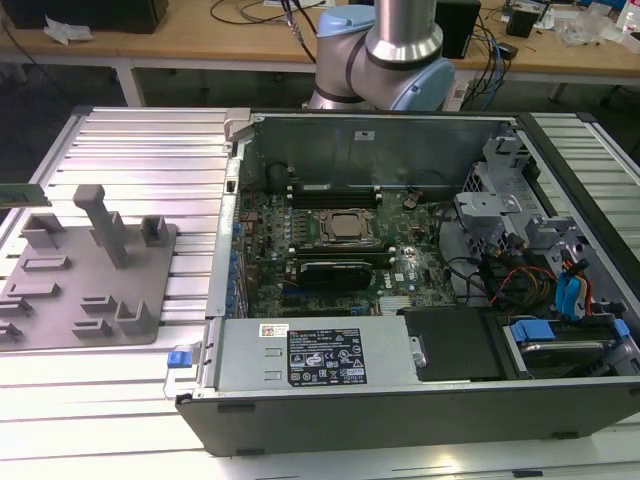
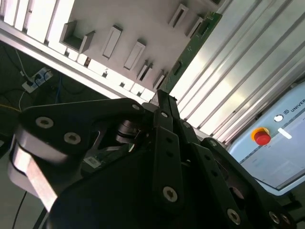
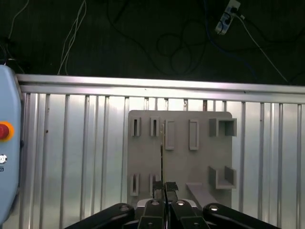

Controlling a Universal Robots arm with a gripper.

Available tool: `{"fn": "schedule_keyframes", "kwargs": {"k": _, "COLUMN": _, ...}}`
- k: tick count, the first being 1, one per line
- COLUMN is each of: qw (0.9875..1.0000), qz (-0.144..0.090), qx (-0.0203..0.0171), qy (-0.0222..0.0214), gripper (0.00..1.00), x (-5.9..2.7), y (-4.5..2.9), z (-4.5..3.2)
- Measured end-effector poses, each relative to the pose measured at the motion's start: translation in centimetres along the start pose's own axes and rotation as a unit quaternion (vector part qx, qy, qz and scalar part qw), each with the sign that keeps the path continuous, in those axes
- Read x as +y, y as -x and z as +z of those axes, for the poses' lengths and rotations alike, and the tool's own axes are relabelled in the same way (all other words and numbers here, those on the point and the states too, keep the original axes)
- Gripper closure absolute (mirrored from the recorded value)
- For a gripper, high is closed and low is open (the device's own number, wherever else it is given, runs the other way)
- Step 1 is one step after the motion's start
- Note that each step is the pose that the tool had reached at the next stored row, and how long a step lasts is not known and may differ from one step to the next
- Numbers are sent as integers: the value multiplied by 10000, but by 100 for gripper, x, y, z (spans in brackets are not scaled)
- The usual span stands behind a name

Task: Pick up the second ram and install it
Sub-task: 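Pick up the second ram and move it above second insertion slot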

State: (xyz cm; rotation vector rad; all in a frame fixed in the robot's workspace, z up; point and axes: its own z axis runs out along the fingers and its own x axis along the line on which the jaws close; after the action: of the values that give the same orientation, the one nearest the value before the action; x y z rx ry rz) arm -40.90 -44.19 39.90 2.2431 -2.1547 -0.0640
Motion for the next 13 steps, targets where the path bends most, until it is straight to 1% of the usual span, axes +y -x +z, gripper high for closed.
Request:
{"fn": "schedule_keyframes", "kwargs": {"k": 1, "qw": 10000, "qz": 1, "qx": 0, "qy": 3, "gripper": 91, "x": -4, "y": 0, "z": -14}}
{"fn": "schedule_keyframes", "kwargs": {"k": 2, "qw": 10000, "qz": 1, "qx": 0, "qy": 3, "gripper": 91, "x": -1, "y": 1, "z": -69}}
{"fn": "schedule_keyframes", "kwargs": {"k": 3, "qw": 10000, "qz": 1, "qx": 0, "qy": 3, "gripper": 91, "x": 0, "y": 1, "z": -95}}
{"fn": "schedule_keyframes", "kwargs": {"k": 6, "qw": 10000, "qz": 1, "qx": 0, "qy": 3, "gripper": 91, "x": 0, "y": 1, "z": -100}}
{"fn": "schedule_keyframes", "kwargs": {"k": 8, "qw": 10000, "qz": -1, "qx": 0, "qy": 4, "gripper": 91, "x": -18, "y": 0, "z": -103}}
{"fn": "schedule_keyframes", "kwargs": {"k": 10, "qw": 10000, "qz": 0, "qx": 0, "qy": 3, "gripper": 91, "x": -56, "y": -1, "z": -104}}
{"fn": "schedule_keyframes", "kwargs": {"k": 12, "qw": 10000, "qz": 1, "qx": 0, "qy": 3, "gripper": 91, "x": -124, "y": -4, "z": -107}}
{"fn": "schedule_keyframes", "kwargs": {"k": 13, "qw": 10000, "qz": 1, "qx": 0, "qy": 3, "gripper": 91, "x": -140, "y": -4, "z": -108}}
